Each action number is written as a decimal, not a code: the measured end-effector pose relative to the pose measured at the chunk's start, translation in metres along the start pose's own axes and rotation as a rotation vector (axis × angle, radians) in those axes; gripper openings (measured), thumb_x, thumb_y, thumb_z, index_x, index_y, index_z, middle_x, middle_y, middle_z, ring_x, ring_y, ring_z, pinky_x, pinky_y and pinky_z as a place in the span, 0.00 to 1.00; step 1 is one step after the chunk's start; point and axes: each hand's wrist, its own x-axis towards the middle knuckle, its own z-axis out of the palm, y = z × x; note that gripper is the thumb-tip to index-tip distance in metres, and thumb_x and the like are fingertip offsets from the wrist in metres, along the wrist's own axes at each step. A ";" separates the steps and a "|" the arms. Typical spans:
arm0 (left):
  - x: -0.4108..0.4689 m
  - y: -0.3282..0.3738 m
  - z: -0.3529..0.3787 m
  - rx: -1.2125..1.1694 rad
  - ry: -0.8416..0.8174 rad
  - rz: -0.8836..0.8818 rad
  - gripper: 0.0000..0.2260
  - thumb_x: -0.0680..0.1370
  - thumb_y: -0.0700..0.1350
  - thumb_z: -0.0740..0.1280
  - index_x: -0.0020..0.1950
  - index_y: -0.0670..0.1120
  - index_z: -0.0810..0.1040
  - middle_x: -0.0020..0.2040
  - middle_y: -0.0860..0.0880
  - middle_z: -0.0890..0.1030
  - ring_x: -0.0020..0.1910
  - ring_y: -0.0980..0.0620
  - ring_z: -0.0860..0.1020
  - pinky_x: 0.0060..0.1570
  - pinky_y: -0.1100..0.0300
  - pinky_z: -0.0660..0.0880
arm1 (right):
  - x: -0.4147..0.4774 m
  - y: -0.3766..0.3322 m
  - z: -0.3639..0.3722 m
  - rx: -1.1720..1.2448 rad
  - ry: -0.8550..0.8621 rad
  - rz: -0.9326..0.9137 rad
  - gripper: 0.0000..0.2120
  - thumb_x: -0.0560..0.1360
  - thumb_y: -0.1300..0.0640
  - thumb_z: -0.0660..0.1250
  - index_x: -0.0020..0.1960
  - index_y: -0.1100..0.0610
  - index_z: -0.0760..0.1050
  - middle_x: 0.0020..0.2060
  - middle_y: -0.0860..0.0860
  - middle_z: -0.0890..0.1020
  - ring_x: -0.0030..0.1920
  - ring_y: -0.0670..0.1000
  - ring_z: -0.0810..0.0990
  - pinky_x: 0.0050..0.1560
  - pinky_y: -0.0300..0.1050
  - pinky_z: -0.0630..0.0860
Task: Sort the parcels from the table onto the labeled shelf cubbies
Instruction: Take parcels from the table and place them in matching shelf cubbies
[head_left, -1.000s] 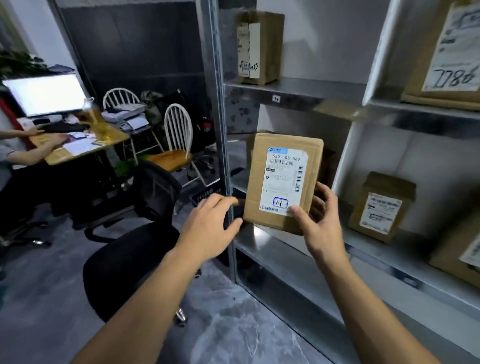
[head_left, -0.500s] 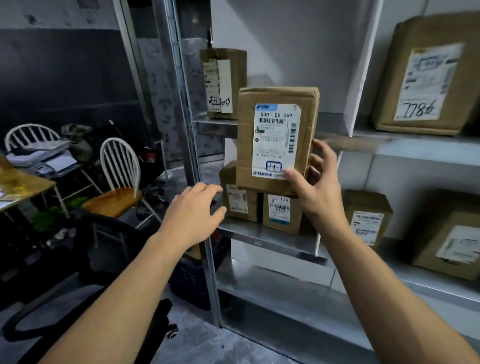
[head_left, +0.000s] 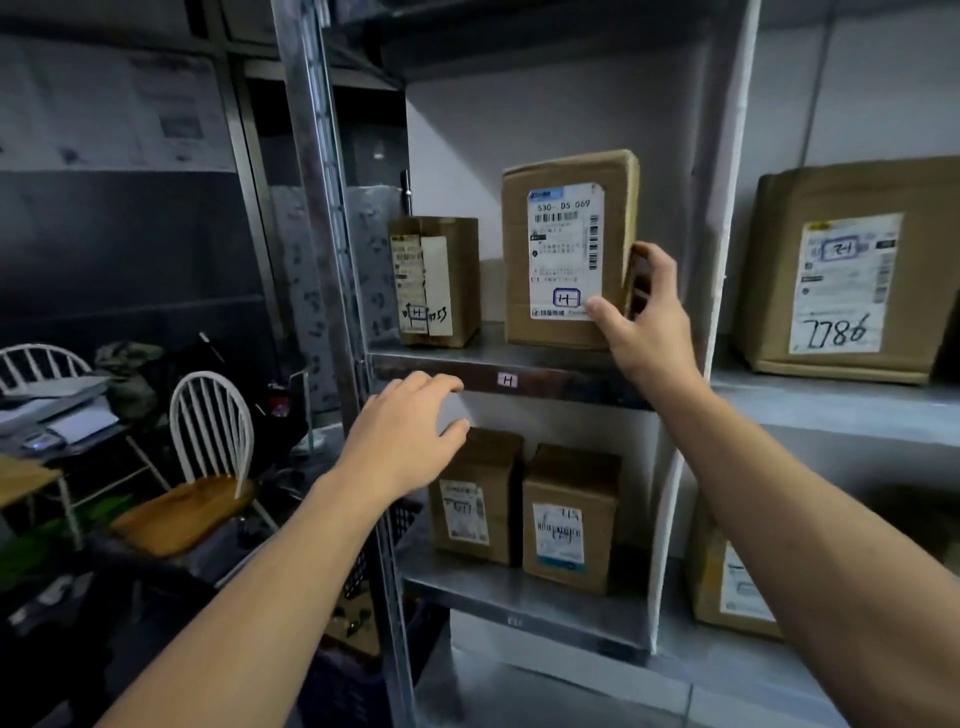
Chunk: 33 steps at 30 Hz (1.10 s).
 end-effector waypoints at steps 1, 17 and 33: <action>0.005 0.000 0.004 0.003 0.007 0.002 0.22 0.76 0.58 0.63 0.69 0.56 0.68 0.63 0.53 0.74 0.61 0.49 0.72 0.60 0.48 0.71 | 0.006 0.005 0.004 -0.022 -0.015 0.014 0.34 0.77 0.52 0.72 0.75 0.41 0.56 0.66 0.46 0.75 0.63 0.46 0.75 0.65 0.54 0.76; 0.034 -0.017 0.062 -0.118 -0.046 0.070 0.21 0.78 0.56 0.63 0.70 0.54 0.69 0.64 0.52 0.74 0.62 0.50 0.71 0.59 0.52 0.70 | 0.038 0.037 0.031 -0.161 -0.016 0.171 0.36 0.78 0.55 0.71 0.76 0.39 0.52 0.67 0.51 0.76 0.64 0.53 0.78 0.60 0.55 0.80; 0.053 -0.051 0.035 -0.329 0.084 0.288 0.21 0.77 0.56 0.62 0.70 0.52 0.71 0.64 0.54 0.73 0.64 0.53 0.70 0.64 0.51 0.70 | 0.015 0.022 0.038 -0.359 0.207 0.142 0.31 0.78 0.47 0.71 0.77 0.51 0.63 0.63 0.52 0.78 0.61 0.52 0.76 0.53 0.35 0.68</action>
